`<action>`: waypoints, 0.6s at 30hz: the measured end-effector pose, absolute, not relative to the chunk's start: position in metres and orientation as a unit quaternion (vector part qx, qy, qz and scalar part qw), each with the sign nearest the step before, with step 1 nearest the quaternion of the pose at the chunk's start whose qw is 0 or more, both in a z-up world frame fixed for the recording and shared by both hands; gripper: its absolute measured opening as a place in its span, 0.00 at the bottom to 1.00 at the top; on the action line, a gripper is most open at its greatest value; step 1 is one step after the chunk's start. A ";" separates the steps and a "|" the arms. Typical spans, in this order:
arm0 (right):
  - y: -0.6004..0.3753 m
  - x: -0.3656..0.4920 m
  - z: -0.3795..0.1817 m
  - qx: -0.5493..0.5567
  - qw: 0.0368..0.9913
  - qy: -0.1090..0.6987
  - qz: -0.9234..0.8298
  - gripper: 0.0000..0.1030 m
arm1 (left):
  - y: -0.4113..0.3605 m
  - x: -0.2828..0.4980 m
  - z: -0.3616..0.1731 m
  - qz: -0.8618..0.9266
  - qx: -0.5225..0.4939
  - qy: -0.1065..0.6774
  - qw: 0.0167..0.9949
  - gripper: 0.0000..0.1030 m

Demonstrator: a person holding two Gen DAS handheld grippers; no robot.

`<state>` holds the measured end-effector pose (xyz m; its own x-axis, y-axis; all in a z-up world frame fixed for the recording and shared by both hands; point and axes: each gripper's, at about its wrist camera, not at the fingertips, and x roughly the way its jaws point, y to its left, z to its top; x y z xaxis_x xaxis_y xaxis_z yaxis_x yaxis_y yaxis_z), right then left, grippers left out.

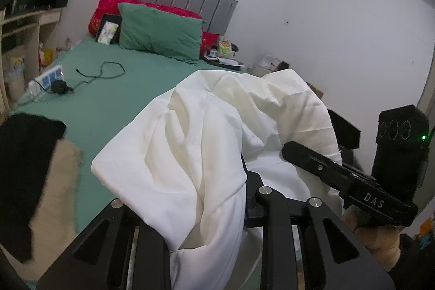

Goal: Fold large clothes

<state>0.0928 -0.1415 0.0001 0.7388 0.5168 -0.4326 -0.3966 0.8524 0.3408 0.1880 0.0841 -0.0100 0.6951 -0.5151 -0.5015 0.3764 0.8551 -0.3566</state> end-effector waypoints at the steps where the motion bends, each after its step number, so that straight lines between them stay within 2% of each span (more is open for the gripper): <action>1: -0.138 0.095 0.000 0.115 0.925 0.264 0.248 0.23 | 0.085 0.198 -0.008 -0.241 -0.111 0.303 0.915 0.26; 18: -0.069 0.170 -0.029 0.130 0.918 0.256 0.273 0.23 | 0.166 0.276 -0.021 -0.174 -0.119 0.310 0.927 0.26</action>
